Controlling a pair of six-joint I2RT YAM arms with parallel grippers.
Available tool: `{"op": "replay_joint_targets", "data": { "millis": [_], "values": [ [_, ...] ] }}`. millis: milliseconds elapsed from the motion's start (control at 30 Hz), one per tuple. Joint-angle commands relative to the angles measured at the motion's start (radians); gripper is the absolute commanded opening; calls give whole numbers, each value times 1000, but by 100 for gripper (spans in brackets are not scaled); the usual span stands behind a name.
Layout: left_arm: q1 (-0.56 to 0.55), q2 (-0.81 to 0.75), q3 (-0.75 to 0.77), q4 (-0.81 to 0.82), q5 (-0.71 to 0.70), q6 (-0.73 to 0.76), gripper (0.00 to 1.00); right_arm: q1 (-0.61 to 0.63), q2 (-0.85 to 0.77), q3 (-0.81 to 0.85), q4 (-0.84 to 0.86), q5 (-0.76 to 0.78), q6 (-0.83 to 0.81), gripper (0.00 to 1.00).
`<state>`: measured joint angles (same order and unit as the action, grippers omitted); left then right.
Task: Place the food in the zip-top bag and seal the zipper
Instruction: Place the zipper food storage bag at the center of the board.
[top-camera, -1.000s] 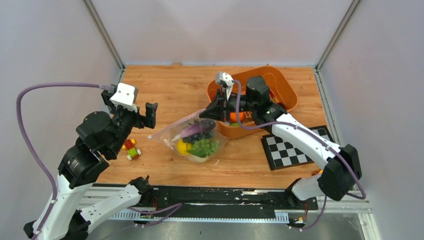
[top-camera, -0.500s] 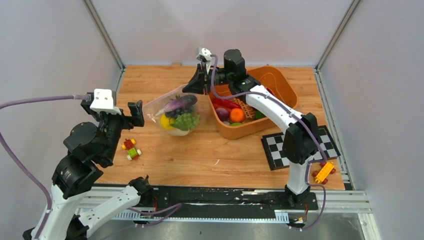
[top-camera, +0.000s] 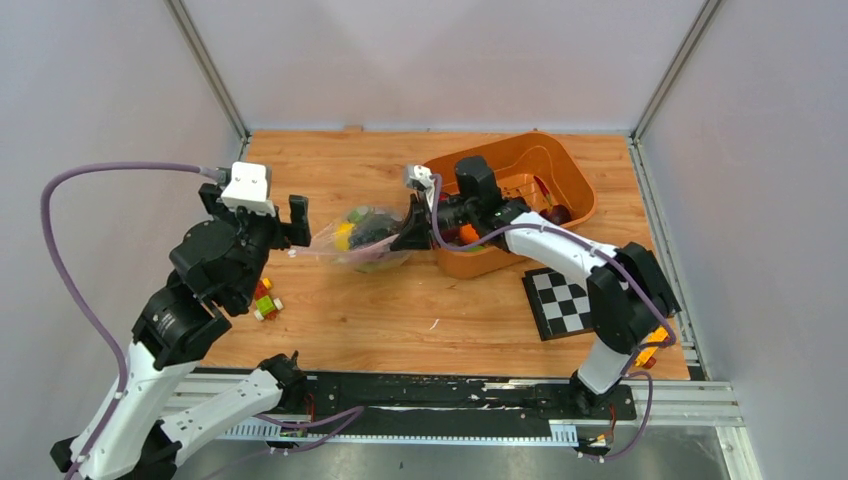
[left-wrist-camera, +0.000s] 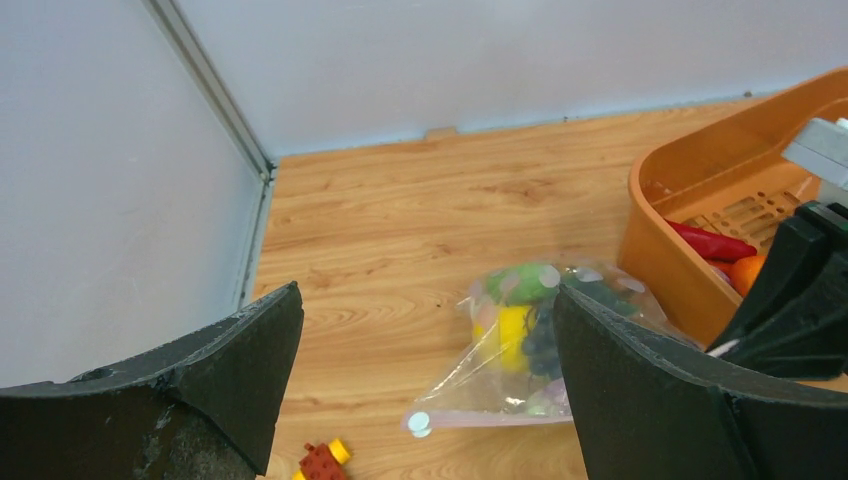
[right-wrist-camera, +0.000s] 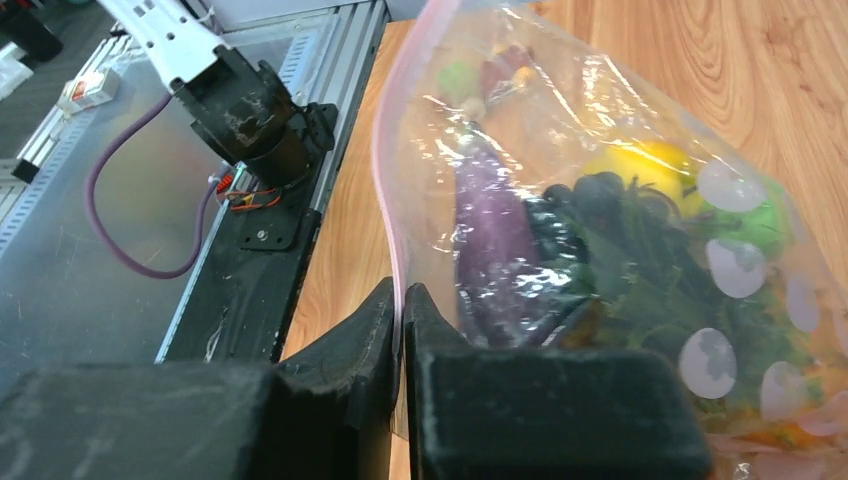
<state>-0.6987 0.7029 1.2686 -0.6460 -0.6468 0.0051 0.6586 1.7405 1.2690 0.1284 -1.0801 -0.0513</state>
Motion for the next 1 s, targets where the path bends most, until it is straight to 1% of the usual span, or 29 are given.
{"op": "replay_joint_targets", "data": {
  "millis": [0, 100, 300, 433, 500, 567, 633, 667, 733, 800, 867, 967],
  "values": [
    [5, 33, -9, 53, 40, -18, 100, 22, -137, -44, -36, 12, -117, 8],
    [5, 46, -11, 57, 61, -22, 100, 33, -167, -80, -47, 14, -123, 10],
    [5, 61, -30, 55, 106, -31, 100, 73, -241, -129, -124, 5, -161, 19],
    [5, 81, -49, 48, 141, -45, 100, 124, -305, -151, -298, -39, -263, 22],
    [5, 85, -73, 51, 158, -63, 100, 144, -345, -160, -360, -29, -301, 23],
    [5, 84, -108, 65, 191, -86, 100, 151, -389, -195, -336, 12, -268, 24],
    [5, 83, -162, 81, 222, -122, 100, 152, -429, -241, -262, 72, -222, 27],
    [5, 83, -189, 91, 238, -141, 100, 150, -446, -265, -230, 122, -194, 27],
    [5, 84, -245, 107, 275, -199, 100, 151, -467, -308, -167, 273, -135, 29],
    [5, 83, -297, 113, 290, -246, 100, 151, -460, -325, -138, 408, -63, 31],
    [5, 75, -347, 122, 289, -288, 100, 151, -424, -300, -160, 472, -13, 31],
    [5, 51, -421, 153, 269, -354, 100, 151, -327, -232, -232, 541, 79, 31]
  ]
}}
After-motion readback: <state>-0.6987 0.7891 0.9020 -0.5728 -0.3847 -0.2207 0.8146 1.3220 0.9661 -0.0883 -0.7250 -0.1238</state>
